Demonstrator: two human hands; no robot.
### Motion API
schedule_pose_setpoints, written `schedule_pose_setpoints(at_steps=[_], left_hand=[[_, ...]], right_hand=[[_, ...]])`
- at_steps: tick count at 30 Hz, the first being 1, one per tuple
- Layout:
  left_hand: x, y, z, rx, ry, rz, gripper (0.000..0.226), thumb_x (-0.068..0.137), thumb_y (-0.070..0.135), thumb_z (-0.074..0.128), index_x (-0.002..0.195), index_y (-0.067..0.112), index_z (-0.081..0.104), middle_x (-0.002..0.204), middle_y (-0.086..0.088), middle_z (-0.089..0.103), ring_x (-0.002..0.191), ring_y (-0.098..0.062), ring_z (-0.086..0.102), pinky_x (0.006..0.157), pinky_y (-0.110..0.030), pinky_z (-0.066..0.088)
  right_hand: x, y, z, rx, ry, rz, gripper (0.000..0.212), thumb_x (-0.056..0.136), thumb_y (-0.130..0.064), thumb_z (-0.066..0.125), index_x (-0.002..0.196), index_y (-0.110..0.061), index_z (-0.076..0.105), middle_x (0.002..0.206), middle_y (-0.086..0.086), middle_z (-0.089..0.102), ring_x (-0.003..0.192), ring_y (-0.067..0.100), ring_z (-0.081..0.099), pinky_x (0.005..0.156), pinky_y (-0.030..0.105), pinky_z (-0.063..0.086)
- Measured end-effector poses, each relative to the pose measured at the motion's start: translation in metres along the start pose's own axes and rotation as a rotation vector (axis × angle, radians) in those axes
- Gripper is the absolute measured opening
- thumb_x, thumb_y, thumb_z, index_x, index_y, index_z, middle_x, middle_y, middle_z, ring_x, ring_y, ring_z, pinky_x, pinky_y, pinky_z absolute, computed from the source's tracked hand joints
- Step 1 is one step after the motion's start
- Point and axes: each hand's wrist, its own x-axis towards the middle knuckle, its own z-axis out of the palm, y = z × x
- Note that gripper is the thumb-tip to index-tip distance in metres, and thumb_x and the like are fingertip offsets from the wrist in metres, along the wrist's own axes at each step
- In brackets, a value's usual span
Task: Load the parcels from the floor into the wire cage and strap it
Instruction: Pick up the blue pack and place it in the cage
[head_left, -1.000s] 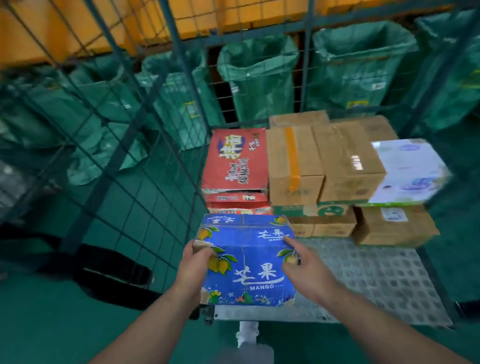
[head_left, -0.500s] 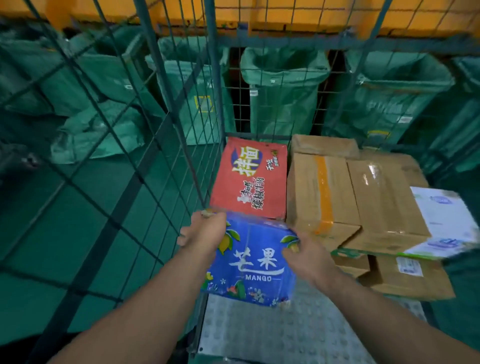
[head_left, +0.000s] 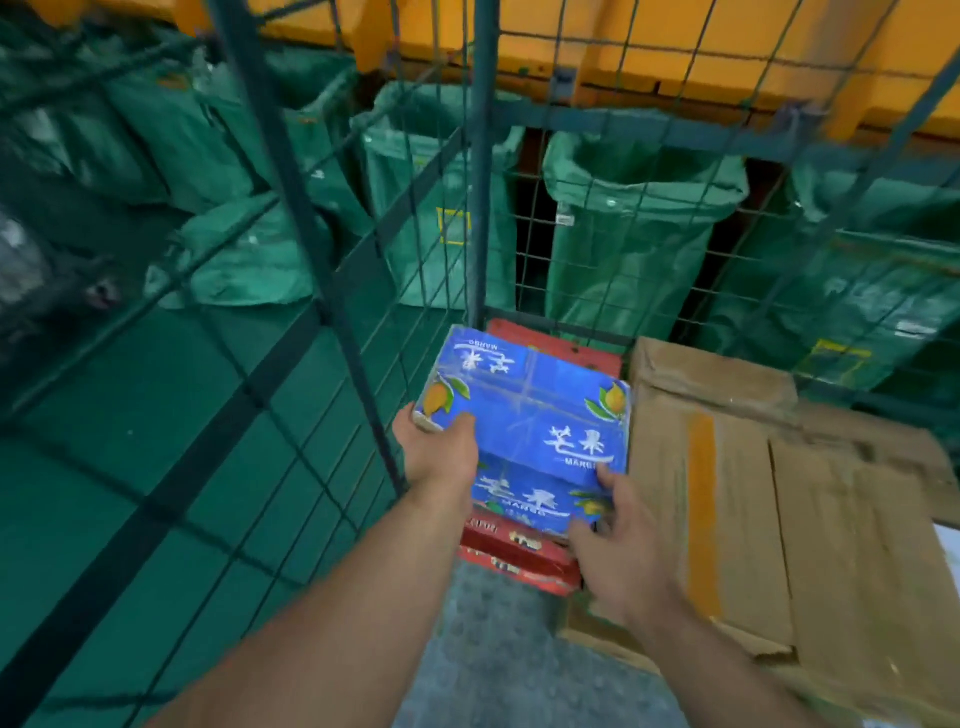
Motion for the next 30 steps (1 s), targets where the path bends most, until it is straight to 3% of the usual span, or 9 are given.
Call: schedule_pose_setpoints(at_steps=[3,6,12,15,18,21,24,27,30], left_hand=[[0.029,-0.016,0.031,0.029,-0.028,0.042,0.084,0.061,0.044,0.079,0.134,0.035,0.040,0.125,-0.006,0.063,0.098,-0.031,0.070,0.087,-0.056,0.060],[0.061,-0.019,0.068,-0.009,-0.039,0.066,0.068,0.086,0.019,0.080,0.140,0.028,0.039,0.110,-0.001,0.060,0.090,-0.031,0.064,0.089,-0.058,0.058],[0.122,-0.011,0.124,0.050,-0.053,0.192,0.076,0.087,0.021,0.081,0.147,0.026,0.035,0.128,-0.009,0.056,0.101,-0.033,0.066,0.093,-0.058,0.057],[0.140,0.006,0.140,0.055,-0.139,0.270,0.092,0.081,0.016,0.081,0.154,0.036,0.029,0.136,-0.002,0.060,0.094,-0.021,0.068,0.095,-0.054,0.057],[0.140,0.013,0.146,0.214,-0.186,0.310,0.114,0.080,0.026,0.085,0.163,0.035,0.007,0.157,-0.004,0.040,0.124,-0.020,0.061,0.111,-0.044,0.046],[0.116,-0.008,0.145,0.519,-0.014,0.189,0.122,0.075,0.053,0.086,0.164,0.019,0.008,0.163,-0.013,0.032,0.143,-0.033,0.044,0.113,-0.042,0.041],[0.094,-0.043,0.133,0.560,0.048,-0.169,0.123,0.071,0.070,0.079,0.158,0.008,0.019,0.156,-0.020,0.038,0.134,-0.042,0.049,0.105,-0.053,0.044],[0.090,-0.064,0.129,0.373,-0.271,-0.448,0.091,0.079,0.083,0.060,0.142,0.019,0.046,0.142,-0.017,0.054,0.111,-0.041,0.064,0.088,-0.057,0.056],[0.103,-0.059,0.142,0.141,-0.348,-0.377,0.051,0.099,0.060,0.053,0.115,0.013,0.063,0.108,-0.011,0.069,0.091,-0.029,0.066,0.076,-0.041,0.056]], right_hand=[[0.029,-0.006,-0.006,0.009,-0.003,0.037,0.073,0.066,-0.051,0.058,0.138,-0.052,0.041,0.111,0.001,0.070,0.073,0.010,0.069,0.075,0.040,0.060],[0.077,0.002,-0.010,-0.033,-0.016,-0.004,0.067,0.087,-0.026,0.066,0.148,-0.031,0.042,0.118,-0.007,0.067,0.072,-0.006,0.064,0.068,0.027,0.053],[0.151,0.001,-0.014,-0.089,-0.013,-0.058,0.059,0.092,-0.021,0.065,0.145,-0.031,0.040,0.116,-0.003,0.063,0.068,0.001,0.061,0.048,0.013,0.043],[0.150,-0.003,-0.003,-0.157,-0.137,-0.113,0.044,0.084,-0.040,0.058,0.127,-0.045,0.047,0.107,-0.006,0.069,0.076,0.009,0.067,0.067,0.029,0.057],[0.122,-0.014,0.011,-0.392,-0.491,-0.226,0.024,0.091,-0.035,0.049,0.105,-0.029,0.067,0.093,-0.005,0.072,0.083,0.010,0.065,0.082,0.032,0.054],[0.133,-0.011,0.012,-0.330,-0.278,-0.206,0.023,0.091,-0.034,0.051,0.111,-0.035,0.063,0.089,-0.009,0.067,0.081,0.009,0.061,0.077,0.030,0.049],[0.173,0.003,0.008,-0.149,0.051,-0.008,0.054,0.092,-0.033,0.058,0.145,-0.029,0.043,0.130,-0.002,0.057,0.108,0.016,0.059,0.093,0.037,0.052],[0.198,0.010,0.013,-0.116,-0.076,0.167,0.072,0.100,-0.042,0.053,0.161,-0.028,0.019,0.149,-0.002,0.048,0.120,0.025,0.061,0.090,0.033,0.051],[0.207,0.002,0.026,0.060,-0.205,0.161,0.032,0.101,-0.036,0.057,0.133,-0.038,0.051,0.111,-0.016,0.069,0.085,0.005,0.066,0.069,0.024,0.052]])
